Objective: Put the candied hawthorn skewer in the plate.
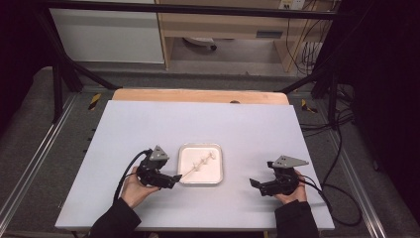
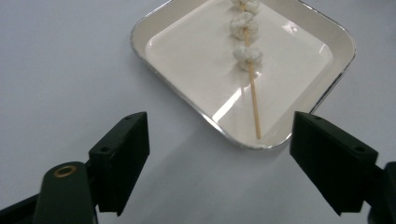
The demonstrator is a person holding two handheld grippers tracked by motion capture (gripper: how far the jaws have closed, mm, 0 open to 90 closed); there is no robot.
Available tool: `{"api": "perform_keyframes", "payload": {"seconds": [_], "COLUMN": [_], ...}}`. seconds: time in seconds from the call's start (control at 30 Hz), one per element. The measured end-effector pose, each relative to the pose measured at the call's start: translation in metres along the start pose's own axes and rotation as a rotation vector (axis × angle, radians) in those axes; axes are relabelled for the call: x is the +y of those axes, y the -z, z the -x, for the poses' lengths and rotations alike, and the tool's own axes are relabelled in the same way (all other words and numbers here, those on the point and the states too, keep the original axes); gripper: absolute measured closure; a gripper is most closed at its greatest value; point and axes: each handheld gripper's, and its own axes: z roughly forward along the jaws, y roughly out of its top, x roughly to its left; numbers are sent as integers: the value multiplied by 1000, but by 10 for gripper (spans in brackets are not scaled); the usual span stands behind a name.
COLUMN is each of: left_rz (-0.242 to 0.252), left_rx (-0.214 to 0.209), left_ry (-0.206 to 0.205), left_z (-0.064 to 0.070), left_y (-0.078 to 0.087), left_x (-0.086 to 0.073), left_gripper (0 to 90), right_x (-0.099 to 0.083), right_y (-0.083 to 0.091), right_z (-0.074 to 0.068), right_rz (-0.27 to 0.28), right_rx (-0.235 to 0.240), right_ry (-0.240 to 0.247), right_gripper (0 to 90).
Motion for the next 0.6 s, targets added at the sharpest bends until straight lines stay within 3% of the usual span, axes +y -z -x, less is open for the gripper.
{"api": "perform_keyframes", "payload": {"seconds": [0.23, 0.6], "left_rz": [34, 65], "left_rx": [25, 44], "left_ry": [18, 72], "left_z": [-15, -37], "left_y": [16, 30], "left_x": [-27, -71], "left_gripper": [114, 102], "right_x": [0, -2], "right_y": [0, 2], "right_z": [0, 1], "right_rz": [-2, 4], "right_rx": [0, 2], "right_ry": [-8, -11], "right_gripper": [5, 5]}}
